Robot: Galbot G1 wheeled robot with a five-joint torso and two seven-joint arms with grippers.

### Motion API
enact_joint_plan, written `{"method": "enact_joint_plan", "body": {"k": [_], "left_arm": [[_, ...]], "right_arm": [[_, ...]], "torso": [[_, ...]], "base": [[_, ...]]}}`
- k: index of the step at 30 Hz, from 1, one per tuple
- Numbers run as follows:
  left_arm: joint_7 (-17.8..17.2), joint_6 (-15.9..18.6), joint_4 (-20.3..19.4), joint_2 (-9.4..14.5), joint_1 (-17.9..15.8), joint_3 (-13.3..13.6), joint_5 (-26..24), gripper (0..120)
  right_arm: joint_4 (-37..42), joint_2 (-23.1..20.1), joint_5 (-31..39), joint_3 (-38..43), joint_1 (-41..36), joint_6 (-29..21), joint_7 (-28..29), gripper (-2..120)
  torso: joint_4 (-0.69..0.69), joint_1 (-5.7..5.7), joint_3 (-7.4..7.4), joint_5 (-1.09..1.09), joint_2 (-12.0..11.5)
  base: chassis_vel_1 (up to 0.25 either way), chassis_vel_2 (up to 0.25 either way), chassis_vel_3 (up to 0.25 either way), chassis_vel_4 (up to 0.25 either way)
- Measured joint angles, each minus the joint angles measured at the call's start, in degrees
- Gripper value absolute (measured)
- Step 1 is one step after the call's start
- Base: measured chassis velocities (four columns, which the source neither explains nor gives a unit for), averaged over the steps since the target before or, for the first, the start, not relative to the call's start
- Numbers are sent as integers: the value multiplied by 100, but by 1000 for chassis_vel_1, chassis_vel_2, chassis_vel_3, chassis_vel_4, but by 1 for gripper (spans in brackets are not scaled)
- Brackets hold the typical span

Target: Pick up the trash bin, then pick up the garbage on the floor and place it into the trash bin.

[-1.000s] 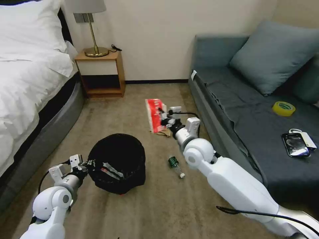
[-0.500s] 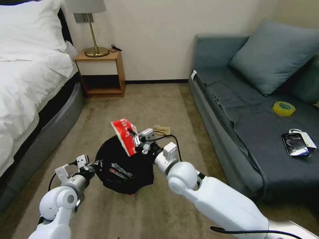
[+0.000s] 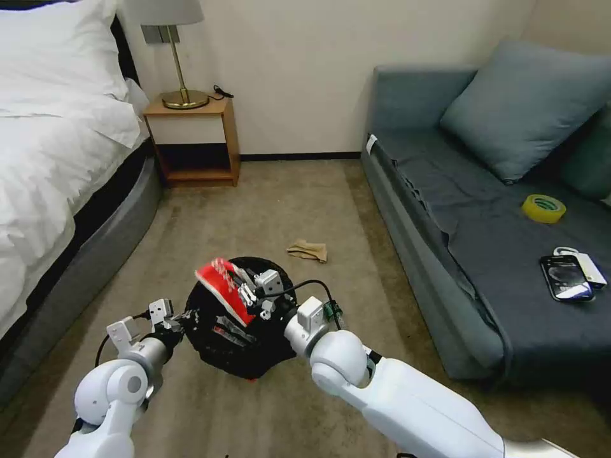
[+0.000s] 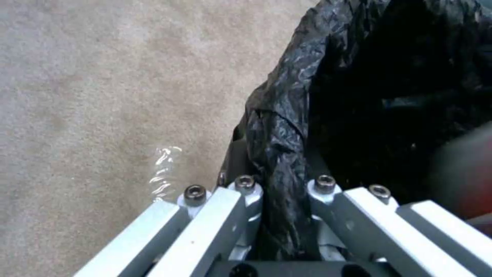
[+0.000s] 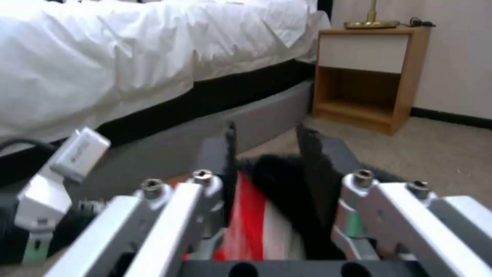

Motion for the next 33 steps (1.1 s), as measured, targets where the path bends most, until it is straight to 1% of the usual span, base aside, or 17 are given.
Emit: {"method": "enact_joint_plan", "body": {"k": [1, 4, 6, 7, 8, 9, 10, 12, 13, 16, 17, 18, 19, 22, 23, 28, 33], "left_arm": [[-8, 0, -16, 7, 15, -13, -1, 4], [-38, 3, -38, -8, 41, -29, 16, 4], [-62, 1, -53, -31, 43, -33, 30, 4], [-78, -9, -63, -58, 44, -41, 58, 4], [-84, -21, -70, -82, 45, -52, 94, 4], [-84, -21, -70, -82, 45, -52, 94, 4], [-88, -35, -77, -104, 47, -63, 130, 4], [-90, -73, -116, -166, 65, -89, 221, 4], [-90, -73, -116, -166, 65, -89, 221, 4], [-80, -160, -223, -277, 127, -134, 425, 4], [-80, -173, -256, -302, 150, -150, 461, 4], [-80, -173, -256, -302, 150, -150, 461, 4], [-78, -186, -307, -334, 189, -173, 505, 4], [-61, -225, -415, -389, 269, -231, 619, 4], [-61, -225, -415, -389, 269, -231, 619, 4], [-45, -278, -563, -454, 365, -288, 706, 4], [-46, -298, -603, -487, 388, -275, 757, 4]], "right_arm": [[25, -21, -37, 45, -73, 3, -27, 41], [118, -77, -118, 186, -247, 7, -89, 54], [172, -114, -164, 276, -317, 14, -99, 57], [222, -153, -228, 392, -394, 25, -112, 64], [259, -196, -293, 510, -461, 49, -117, 67], [259, -196, -293, 510, -461, 49, -117, 67], [303, -240, -367, 641, -543, 73, -117, 73], [409, -342, -749, 975, -788, 82, -114, 82], [409, -342, -749, 975, -788, 82, -114, 82], [527, -368, -1595, 1508, -1214, 118, -105, 96], [547, -357, -1835, 1662, -1324, 158, -106, 98], [547, -357, -1835, 1662, -1324, 158, -106, 98], [587, -343, -2153, 1896, -1469, 178, -112, 99], [719, -320, -2728, 2547, -1836, 146, -169, 100], [719, -320, -2728, 2547, -1836, 146, -169, 100], [1060, -269, -2942, 3357, -2551, 58, -144, 100], [1279, -119, -2951, 3642, -2894, -48, -77, 100]], "torso": [[0, 0, 0, 0, 0], [0, 0, 0, 0, 0], [0, 0, 0, 0, -1], [0, 0, 0, 0, -1], [0, 0, 0, 0, -1], [0, 0, 0, 0, -1], [0, 0, 0, 0, -1], [0, 0, 0, 1, -1], [0, 0, 0, 1, -1], [-1, 0, 0, 1, -1], [-1, 0, 0, 1, -1], [-1, 0, 0, 1, -1], [0, 0, 0, 2, -1], [0, 0, 0, 1, -1], [0, 0, 0, 1, -1], [-1, 0, 0, 1, -1], [-1, 0, 0, 0, -1]], "base": [[0, 0, 0, 0], [0, 0, 0, 0], [0, 0, 0, 0], [0, 0, 0, 0], [0, 0, 0, 0], [0, 0, 0, 0], [0, 0, 0, 0], [0, 0, 0, 0], [0, 0, 0, 0], [0, 0, 0, 0], [0, 0, 0, 0], [0, 0, 0, 0], [0, 0, 0, 0], [0, 0, 0, 0], [0, 0, 0, 0], [0, 0, 0, 0], [0, 0, 0, 0]]}}
